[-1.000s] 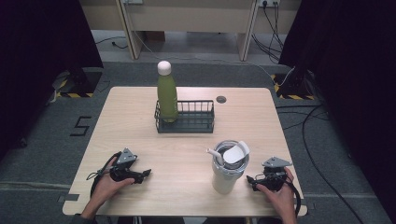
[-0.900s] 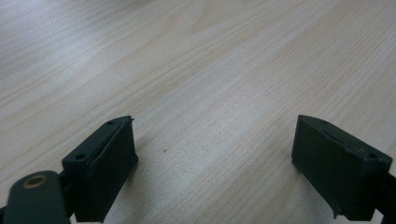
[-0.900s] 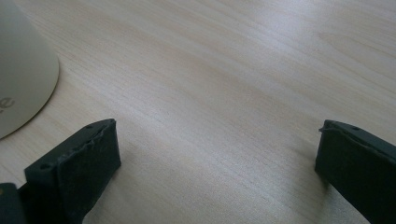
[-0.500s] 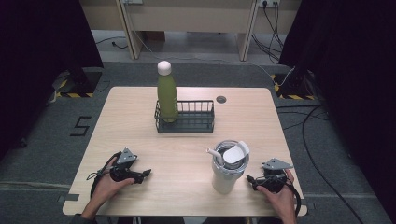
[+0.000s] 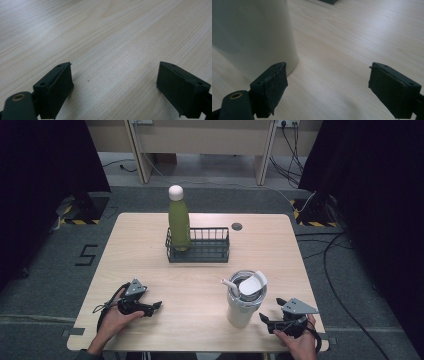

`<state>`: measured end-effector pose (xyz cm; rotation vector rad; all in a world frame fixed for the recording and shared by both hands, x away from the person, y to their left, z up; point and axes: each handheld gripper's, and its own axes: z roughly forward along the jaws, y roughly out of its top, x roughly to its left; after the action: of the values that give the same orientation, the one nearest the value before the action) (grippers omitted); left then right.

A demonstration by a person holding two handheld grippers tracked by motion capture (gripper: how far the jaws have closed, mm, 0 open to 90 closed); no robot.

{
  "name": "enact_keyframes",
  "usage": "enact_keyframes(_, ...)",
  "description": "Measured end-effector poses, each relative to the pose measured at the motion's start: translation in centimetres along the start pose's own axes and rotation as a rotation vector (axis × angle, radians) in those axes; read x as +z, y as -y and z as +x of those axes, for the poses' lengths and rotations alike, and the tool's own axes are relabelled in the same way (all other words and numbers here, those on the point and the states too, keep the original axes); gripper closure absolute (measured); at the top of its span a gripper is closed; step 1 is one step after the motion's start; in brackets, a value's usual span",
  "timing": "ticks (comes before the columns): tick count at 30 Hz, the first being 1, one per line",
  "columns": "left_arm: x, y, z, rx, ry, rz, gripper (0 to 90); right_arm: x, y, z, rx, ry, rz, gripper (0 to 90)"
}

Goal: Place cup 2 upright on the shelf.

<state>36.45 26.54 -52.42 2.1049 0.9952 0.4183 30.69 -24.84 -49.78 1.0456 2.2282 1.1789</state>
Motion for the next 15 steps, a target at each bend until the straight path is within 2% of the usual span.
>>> enact_keyframes(6,0.0,0.0,0.0,0.0,0.0,0.001,12.1,-0.2,0.0,1.4,-0.03,-0.059,-0.048,15.7)
enact_keyframes(15,0.0,0.0,0.0,0.0,-0.001,0.001,12.1,-0.4,0.4,2.0,-0.017,-0.083,-0.087,15.6)
